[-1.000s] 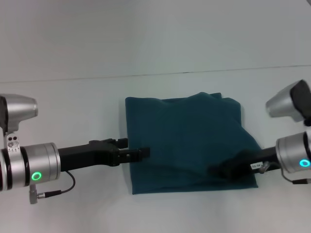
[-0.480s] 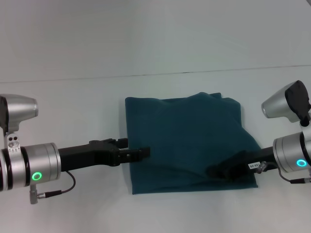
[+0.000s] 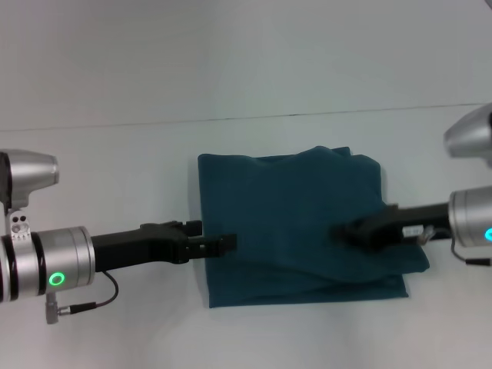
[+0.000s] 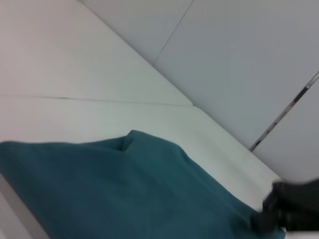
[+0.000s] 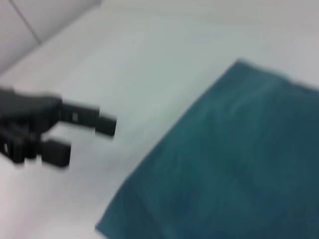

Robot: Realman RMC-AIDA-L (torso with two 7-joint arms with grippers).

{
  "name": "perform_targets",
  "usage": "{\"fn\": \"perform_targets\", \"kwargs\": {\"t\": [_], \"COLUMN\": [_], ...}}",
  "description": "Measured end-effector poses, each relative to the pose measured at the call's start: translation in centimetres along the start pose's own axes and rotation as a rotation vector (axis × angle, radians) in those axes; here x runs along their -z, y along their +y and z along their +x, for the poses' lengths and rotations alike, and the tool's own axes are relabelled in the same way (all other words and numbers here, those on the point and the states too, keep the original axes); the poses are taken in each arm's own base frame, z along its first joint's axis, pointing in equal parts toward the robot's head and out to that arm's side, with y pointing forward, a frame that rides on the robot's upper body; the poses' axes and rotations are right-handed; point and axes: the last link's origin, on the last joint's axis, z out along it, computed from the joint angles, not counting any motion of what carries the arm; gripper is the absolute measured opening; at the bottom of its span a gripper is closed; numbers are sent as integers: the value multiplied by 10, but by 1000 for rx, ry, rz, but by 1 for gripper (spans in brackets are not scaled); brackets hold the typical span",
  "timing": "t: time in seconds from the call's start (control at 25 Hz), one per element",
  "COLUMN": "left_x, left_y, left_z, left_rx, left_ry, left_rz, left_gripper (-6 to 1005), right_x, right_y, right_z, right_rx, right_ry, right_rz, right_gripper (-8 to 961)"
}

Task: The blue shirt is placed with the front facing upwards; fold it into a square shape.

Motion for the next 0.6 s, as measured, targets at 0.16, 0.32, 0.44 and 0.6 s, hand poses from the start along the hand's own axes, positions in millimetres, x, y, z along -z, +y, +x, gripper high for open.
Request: {"fn": "perform_targets", "kwargs": {"t": [0.16, 0.32, 0.44, 0.6], "left_x": [-2, -4, -6, -7], "left_y": [1, 1, 2, 1], "left_z": [-3, -5, -7, -7], "left_rx": [20, 42, 67, 102], "left_ry": [-16, -24, -40, -46], "left_rz": [2, 0, 0, 9], "left_gripper": [935, 931, 928, 924], "right_x": [13, 28, 39, 54], "right_y": [-5, -12, -16, -16], "right_z": [-7, -11, -11, -11], "right_rx": [-30, -64, -80, -76], "right_ry": [-113, -206, -253, -323], "right_rz": [19, 30, 27, 6], "right_gripper": [-2, 24, 49, 136]}}
